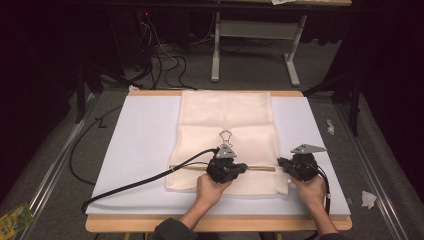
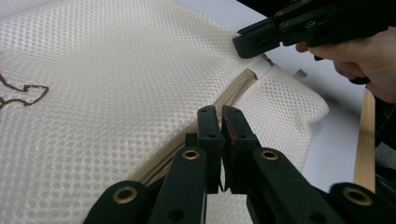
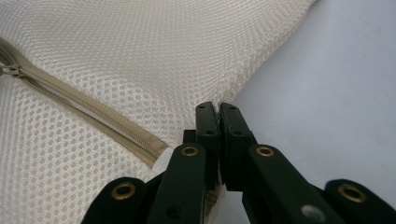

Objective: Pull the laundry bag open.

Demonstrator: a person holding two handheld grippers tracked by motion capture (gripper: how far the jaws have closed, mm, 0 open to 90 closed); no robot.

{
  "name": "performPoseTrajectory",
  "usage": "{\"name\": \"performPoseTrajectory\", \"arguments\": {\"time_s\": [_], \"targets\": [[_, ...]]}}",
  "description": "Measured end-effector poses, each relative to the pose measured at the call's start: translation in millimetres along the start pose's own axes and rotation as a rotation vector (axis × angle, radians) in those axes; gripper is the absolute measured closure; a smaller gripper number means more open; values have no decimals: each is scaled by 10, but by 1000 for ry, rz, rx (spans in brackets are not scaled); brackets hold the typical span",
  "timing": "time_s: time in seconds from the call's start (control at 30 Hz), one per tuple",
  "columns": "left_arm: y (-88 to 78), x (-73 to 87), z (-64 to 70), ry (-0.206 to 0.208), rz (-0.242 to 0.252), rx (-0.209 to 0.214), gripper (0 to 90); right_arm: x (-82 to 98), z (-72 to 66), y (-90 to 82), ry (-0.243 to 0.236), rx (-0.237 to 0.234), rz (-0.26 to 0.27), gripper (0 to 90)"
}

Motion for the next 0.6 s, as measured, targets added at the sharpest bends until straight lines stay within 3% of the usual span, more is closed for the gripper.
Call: {"name": "performPoseTrajectory", "arguments": {"time_s": [0.3, 0.6], "targets": [[-117, 34, -83, -13, 10, -17, 873, -41, -8, 9, -3, 11, -2, 888], [-139, 39, -78, -11, 14, -22, 873, -50, -24, 12, -2, 9, 2, 888]]}}
Point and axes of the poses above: each handheld gripper's, and its own axes: y roughly forward along the jaws, x roughly out of its underside, z roughly to its right, the point moved 8 cm from there along y, roughly forward along the jaws, and after that the axes turned 4 degrees about y, right-handed, at the moved point
